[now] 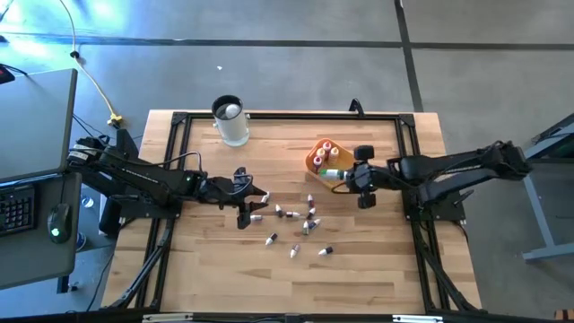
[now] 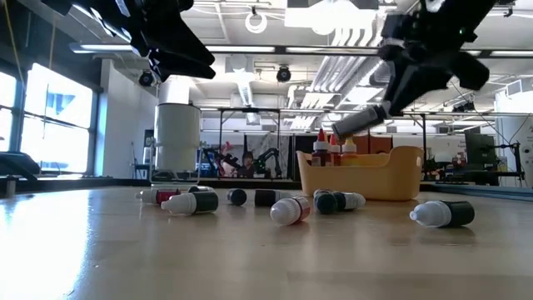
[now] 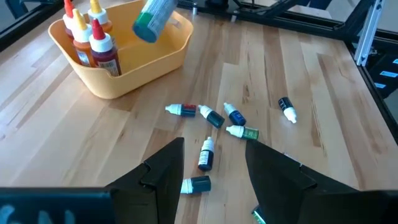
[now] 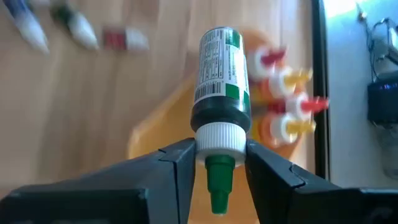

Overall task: Pick & Place food coloring
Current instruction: Put the large green food coloring bottle into the yellow bin

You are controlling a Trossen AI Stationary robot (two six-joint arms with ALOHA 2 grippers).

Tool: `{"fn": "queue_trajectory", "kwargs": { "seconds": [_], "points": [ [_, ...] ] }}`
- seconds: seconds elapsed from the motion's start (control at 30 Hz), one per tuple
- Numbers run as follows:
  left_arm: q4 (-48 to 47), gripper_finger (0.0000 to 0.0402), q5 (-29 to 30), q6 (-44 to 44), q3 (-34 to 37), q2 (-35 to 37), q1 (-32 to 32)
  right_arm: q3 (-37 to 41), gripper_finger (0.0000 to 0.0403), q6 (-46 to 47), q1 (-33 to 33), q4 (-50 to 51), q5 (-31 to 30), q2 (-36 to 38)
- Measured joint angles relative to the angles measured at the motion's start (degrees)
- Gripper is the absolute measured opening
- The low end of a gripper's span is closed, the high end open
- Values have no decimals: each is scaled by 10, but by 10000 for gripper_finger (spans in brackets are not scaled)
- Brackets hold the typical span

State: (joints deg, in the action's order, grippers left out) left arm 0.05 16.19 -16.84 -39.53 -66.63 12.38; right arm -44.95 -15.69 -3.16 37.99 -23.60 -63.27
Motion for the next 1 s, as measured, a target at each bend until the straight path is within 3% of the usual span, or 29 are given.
{"fn": "queue_trajectory", "kwargs": {
  "seconds": [0.4,0.7,1.0],
  "points": [
    [-2,170,39,0,0,0,0,0,118,-157,69,47,-36,-82],
    [-3,170,40,0,0,0,0,0,118,-255,75,49,-85,-136],
    [-11,170,41,20,-1,0,0,0,119,-324,74,61,-187,-166]
  ]
}}
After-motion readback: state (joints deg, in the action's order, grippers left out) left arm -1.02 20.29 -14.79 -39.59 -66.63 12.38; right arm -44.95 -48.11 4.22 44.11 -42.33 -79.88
